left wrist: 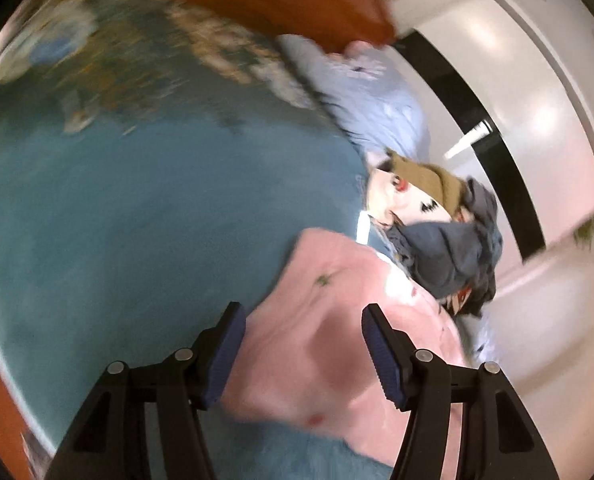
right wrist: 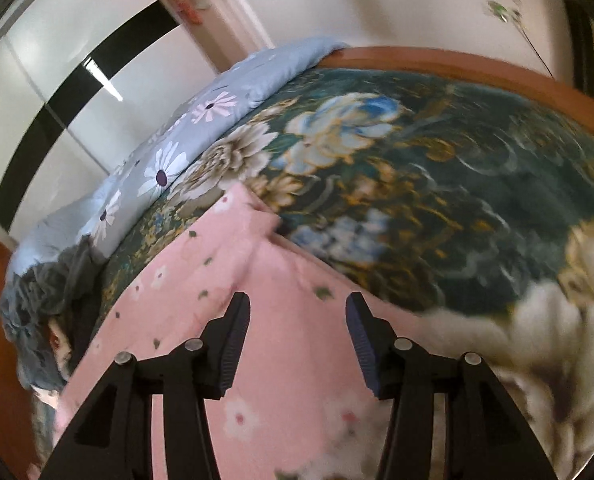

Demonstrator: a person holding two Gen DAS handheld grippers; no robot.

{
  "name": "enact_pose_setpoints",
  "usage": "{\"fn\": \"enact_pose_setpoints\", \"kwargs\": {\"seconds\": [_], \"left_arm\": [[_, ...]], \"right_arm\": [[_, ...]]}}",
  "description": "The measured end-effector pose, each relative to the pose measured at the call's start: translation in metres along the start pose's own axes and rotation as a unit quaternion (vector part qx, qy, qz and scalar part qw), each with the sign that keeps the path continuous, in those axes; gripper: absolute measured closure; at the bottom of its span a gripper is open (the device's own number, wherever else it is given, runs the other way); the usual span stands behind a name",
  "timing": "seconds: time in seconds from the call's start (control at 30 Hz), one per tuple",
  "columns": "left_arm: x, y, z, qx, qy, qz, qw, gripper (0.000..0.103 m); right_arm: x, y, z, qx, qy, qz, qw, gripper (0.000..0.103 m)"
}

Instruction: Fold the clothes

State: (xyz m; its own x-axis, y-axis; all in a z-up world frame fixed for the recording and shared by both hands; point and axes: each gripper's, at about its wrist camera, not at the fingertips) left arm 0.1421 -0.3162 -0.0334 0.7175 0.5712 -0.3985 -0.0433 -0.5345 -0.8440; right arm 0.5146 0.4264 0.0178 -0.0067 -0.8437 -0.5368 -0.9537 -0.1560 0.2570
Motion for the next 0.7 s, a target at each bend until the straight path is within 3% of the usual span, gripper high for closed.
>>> {"fn": "enact_pose_setpoints", "kwargs": {"seconds": [0.17, 0.33, 0.5, 0.7], "left_arm": [[0.017, 0.012, -0.007, 0.023, 0.033, -0.06, 0.9974, 0.038], [0.027, 0.012, 0.003, 0.059, 0.069, -0.116, 0.9891, 0.038], [0.033, 0.003, 0.017, 0.057, 0.085, -0.119, 0.9877, 0.038], [0.029, 0.0, 0.03, 0.051, 0.071, -0.127, 0.9881, 0.042]], "right_arm": [[0.019, -0.026, -0.012, -0.022, 0.029, 0.034, 0.999, 0.051], [0.048, -0.035, -0.01, -0.05, 0.09, 0.031, 0.994, 0.051], [0.074, -0.039, 0.002, -0.079, 0.13, 0.03, 0.988, 0.051], [0.067, -0.037, 0.026, -0.133, 0.122, 0.104, 0.978, 0.052]]}}
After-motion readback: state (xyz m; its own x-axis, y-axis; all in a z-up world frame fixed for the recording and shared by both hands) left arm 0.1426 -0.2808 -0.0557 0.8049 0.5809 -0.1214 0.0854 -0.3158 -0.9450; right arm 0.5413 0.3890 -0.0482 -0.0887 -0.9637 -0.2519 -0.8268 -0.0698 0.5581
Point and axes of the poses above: each gripper's, at about its wrist camera, not at the fingertips, and z roughly the way its jaws point, y to its left, x to its underside, and after that the axes turned 14 degrees about x, right-handed
